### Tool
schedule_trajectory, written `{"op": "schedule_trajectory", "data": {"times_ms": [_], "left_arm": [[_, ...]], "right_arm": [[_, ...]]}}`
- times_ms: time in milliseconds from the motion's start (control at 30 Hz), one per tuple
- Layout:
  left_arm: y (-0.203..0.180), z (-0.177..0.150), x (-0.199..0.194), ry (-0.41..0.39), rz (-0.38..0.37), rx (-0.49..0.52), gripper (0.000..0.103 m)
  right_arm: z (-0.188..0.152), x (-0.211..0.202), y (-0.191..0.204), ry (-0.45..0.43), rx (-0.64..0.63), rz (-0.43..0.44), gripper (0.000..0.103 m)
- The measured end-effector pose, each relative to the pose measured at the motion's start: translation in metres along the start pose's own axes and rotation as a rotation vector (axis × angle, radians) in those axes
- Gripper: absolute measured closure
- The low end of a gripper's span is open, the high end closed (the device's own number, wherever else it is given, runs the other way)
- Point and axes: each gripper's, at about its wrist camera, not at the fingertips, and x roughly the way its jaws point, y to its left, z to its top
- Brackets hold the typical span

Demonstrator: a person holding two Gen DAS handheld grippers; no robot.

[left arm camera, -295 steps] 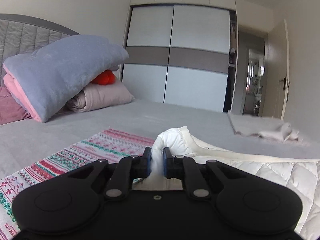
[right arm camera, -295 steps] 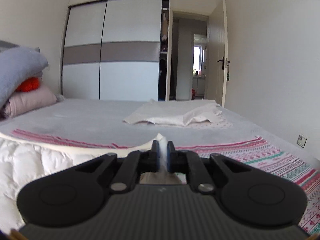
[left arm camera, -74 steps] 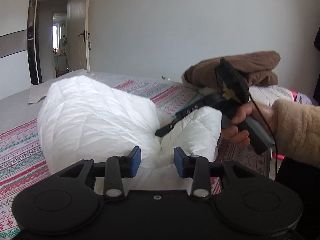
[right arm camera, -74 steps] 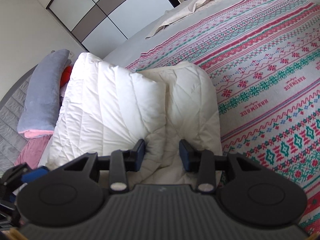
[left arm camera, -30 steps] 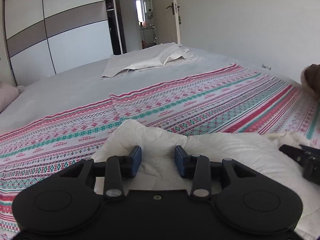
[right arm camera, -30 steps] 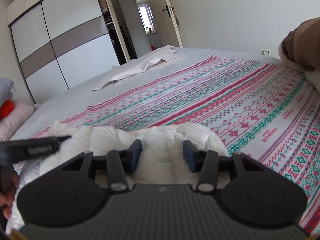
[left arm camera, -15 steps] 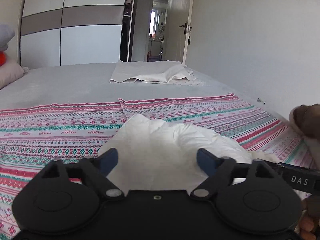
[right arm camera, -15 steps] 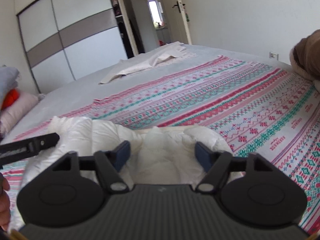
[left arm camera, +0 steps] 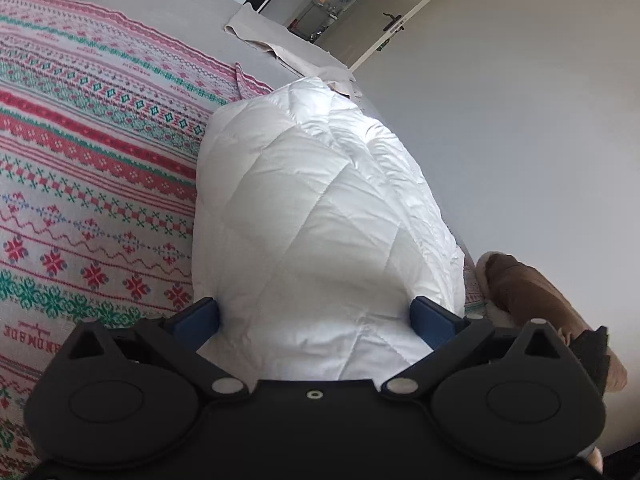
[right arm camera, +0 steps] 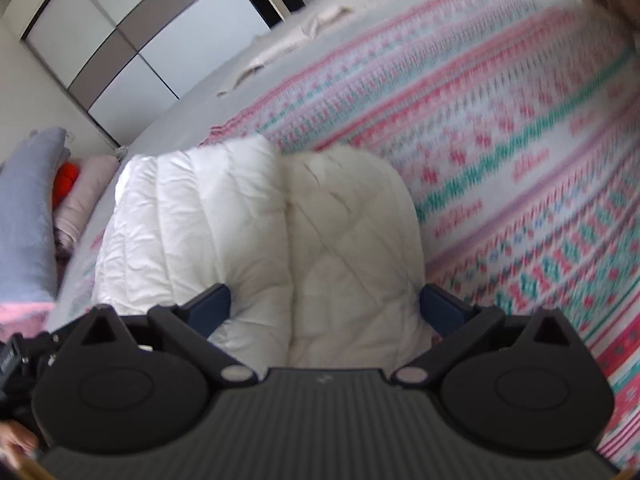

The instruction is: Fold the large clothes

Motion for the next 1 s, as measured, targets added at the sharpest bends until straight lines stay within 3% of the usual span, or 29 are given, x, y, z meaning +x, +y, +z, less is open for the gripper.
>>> {"op": "schedule_trajectory", "data": {"times_ms": [100,233,467,533,567,633,700,833,1000], "left_arm": [[0.005,-0.005,-0.001,-0.007,-0.021,-0.039,0.009],[-0.004,-0.006,-0.013,-0.077,0.007,0.005,0.026],[-0.008,-0.003,-0.05,-0.332,0.143,0.151,0.032],[-0.002,-0.001,-0.056,-0.388,0.172,0.166,0.031],[0.002,0.0,-0.055,-0.393,0.195,0.173,0.03],[0.012,-0.001,-0.046,-0.361,0.234,0.169,0.025],[0.016,-0.005,-0.04,-0.357,0.249,0.187,0.021],[0.01,-0.005,-0.045,-0.363,0.272,0.2,0.019],[-0.016,-0.012,-0.057,-0.387,0.362,0.288,0.018]], "right_arm": [[0.001,0.008,-0.01,0.002,0.044,0.076,0.008],[0.004,0.01,0.01,-0.051,-0.025,0.127,0.031],[0.01,0.037,0.064,-0.143,-0.14,0.256,0.039],[0.011,0.045,0.078,-0.177,-0.198,0.249,0.039],[0.01,0.05,0.083,-0.183,-0.227,0.222,0.033],[0.006,0.064,0.084,-0.178,-0.257,0.135,0.02],[0.003,0.072,0.077,-0.165,-0.243,0.13,0.017],[0.0,0.061,0.082,-0.183,-0.246,0.106,0.014],[-0.006,0.028,0.092,-0.23,-0.281,0.069,0.007]]}}
